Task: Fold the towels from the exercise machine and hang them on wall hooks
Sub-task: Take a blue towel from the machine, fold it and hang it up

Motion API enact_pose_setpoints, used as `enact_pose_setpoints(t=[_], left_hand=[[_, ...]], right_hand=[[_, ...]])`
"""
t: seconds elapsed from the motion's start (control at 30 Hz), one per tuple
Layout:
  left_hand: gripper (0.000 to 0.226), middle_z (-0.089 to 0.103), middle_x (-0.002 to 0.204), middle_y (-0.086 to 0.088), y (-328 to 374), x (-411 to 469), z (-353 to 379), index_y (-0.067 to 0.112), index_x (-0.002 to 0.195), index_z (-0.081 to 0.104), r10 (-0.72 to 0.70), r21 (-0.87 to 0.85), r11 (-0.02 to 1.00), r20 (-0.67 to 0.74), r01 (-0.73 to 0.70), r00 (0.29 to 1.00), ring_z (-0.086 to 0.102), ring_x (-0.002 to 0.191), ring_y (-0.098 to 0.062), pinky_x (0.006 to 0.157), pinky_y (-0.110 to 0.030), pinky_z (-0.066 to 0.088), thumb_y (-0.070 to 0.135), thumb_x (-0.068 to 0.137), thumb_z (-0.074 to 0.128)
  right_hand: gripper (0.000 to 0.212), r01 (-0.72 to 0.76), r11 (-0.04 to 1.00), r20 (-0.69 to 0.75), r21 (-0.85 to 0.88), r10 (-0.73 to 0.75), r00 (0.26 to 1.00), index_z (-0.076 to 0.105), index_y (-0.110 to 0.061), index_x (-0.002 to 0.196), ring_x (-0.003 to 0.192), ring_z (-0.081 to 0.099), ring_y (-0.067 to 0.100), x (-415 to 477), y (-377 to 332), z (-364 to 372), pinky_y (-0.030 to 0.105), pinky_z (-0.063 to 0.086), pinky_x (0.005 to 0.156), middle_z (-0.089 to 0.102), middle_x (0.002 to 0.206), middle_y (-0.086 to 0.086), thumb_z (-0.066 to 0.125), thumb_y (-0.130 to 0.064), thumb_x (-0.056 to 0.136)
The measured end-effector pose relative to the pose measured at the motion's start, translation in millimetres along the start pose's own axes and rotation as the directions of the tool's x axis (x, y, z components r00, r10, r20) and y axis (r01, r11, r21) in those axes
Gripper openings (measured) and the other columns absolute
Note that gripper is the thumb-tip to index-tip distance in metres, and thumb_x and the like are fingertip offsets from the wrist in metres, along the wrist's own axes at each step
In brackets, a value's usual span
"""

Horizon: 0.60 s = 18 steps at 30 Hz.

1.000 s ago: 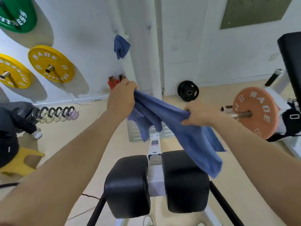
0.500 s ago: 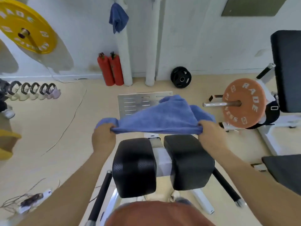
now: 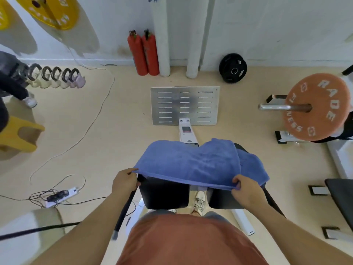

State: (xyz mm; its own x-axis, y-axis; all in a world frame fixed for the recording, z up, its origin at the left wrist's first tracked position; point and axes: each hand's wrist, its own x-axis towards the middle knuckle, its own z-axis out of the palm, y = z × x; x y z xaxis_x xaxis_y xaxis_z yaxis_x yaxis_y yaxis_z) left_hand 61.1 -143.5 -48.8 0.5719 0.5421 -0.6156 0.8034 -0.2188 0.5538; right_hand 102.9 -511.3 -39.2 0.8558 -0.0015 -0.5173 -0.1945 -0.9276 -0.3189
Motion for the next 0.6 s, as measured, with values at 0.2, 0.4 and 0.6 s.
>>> enact_pose_setpoints(t=[0.2,0.4,0.6], left_hand=[[0.006,0.057,0.078,-0.005,26.0,-9.3,5.4,0.010,0.084,0.064,-0.197,-0.520,0.841,-0.039,0.149,0.980,0.050,0.063,-0.020,0.061,-0.029,0.044,0.014,0.081,0.061],[0.034,0.069,0.100,-0.002,62.8,-7.6,33.2,0.029,0.094,0.073,0.221,0.021,0.975,-0.105,-0.220,0.969,0.062,0.092,-0.027,0.077,-0.033,0.048,0.006,0.082,0.051],[0.051,0.064,0.111,-0.009,68.6,-18.3,76.4,0.022,0.119,0.064,0.240,0.359,0.888,0.172,-0.288,0.955,0.058,0.079,-0.025,0.060,-0.023,0.038,-0.004,0.078,0.048]], right_hand=[[0.018,-0.182,0.877,-0.167,0.444,0.281,0.945,0.058,-0.013,0.069,0.064,0.054,0.021,2.9,11.8,8.8,0.040,0.049,0.061,0.061,0.070,0.003,0.053,-0.017,0.086],[0.053,-0.375,0.402,-0.043,0.836,0.727,0.685,0.047,-0.019,0.123,0.088,0.052,0.028,16.0,7.8,1.2,0.040,0.051,0.078,0.045,0.125,0.014,0.071,-0.010,0.077],[0.064,-0.325,-0.005,0.210,0.946,0.771,0.601,0.043,-0.016,0.131,0.077,0.056,0.026,37.7,20.6,-17.0,0.034,0.052,0.066,0.057,0.106,0.016,0.059,0.009,0.074]])
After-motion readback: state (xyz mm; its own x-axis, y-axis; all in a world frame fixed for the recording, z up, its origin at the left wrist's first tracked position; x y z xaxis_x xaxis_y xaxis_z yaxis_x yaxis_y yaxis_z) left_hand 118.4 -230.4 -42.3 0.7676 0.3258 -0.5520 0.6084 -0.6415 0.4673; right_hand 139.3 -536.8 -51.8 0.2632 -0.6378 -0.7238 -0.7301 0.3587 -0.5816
